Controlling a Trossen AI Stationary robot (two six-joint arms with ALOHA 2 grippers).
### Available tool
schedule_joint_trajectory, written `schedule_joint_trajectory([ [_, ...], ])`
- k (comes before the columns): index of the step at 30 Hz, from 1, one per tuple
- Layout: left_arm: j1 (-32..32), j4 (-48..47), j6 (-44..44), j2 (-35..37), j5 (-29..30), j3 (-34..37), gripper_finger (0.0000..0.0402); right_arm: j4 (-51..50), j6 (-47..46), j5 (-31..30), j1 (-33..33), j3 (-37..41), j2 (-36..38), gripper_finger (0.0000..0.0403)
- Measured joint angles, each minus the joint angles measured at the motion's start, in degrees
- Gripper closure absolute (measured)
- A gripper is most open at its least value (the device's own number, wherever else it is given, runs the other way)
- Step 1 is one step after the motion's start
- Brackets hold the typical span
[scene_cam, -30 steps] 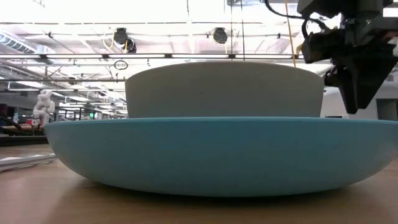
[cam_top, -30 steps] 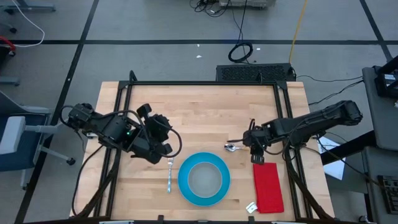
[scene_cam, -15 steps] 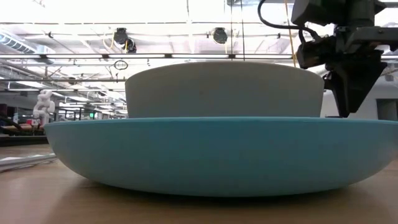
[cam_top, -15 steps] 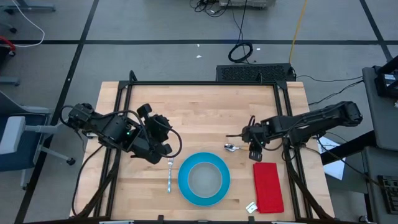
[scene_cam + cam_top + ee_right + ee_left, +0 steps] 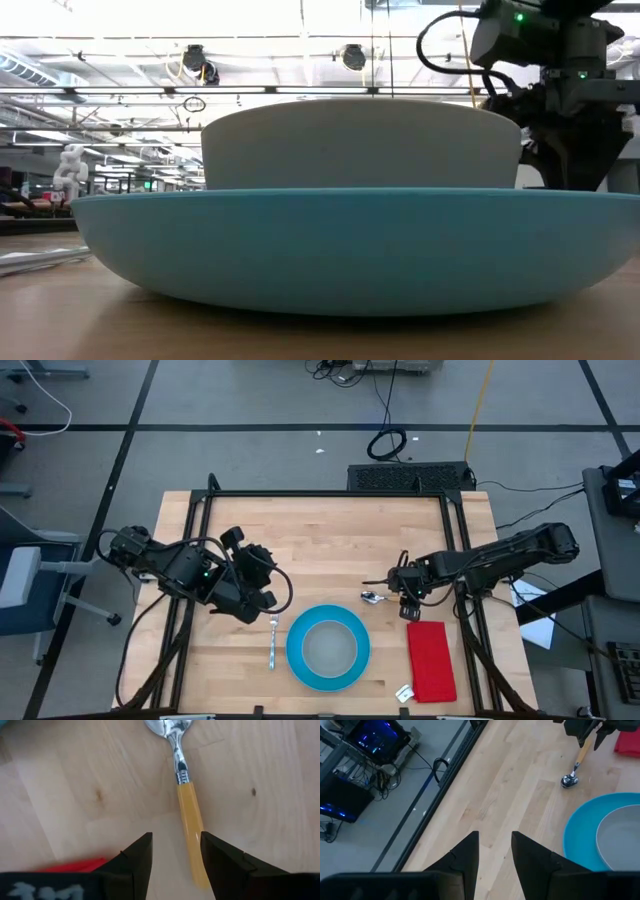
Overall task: Pick and place plate/cup/fork/spoon on tray
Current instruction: Put the yellow spoon into the gray bowl
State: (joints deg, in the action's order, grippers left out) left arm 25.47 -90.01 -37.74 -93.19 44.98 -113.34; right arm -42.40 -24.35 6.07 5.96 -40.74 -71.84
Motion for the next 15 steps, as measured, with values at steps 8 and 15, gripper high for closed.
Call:
schedule_joint_trajectory([
  [8,0.0,0.0,0.1,0.0,0.0,0.0,0.0279,2.0,0.1,0.0,0.0,2.1,0.0,0.0245],
  [15,0.0,0.0,0.1,0.0,0.0,0.0,0.0279,2.0,1.0,-0.1,0.0,2.5,0.0,0.0245],
])
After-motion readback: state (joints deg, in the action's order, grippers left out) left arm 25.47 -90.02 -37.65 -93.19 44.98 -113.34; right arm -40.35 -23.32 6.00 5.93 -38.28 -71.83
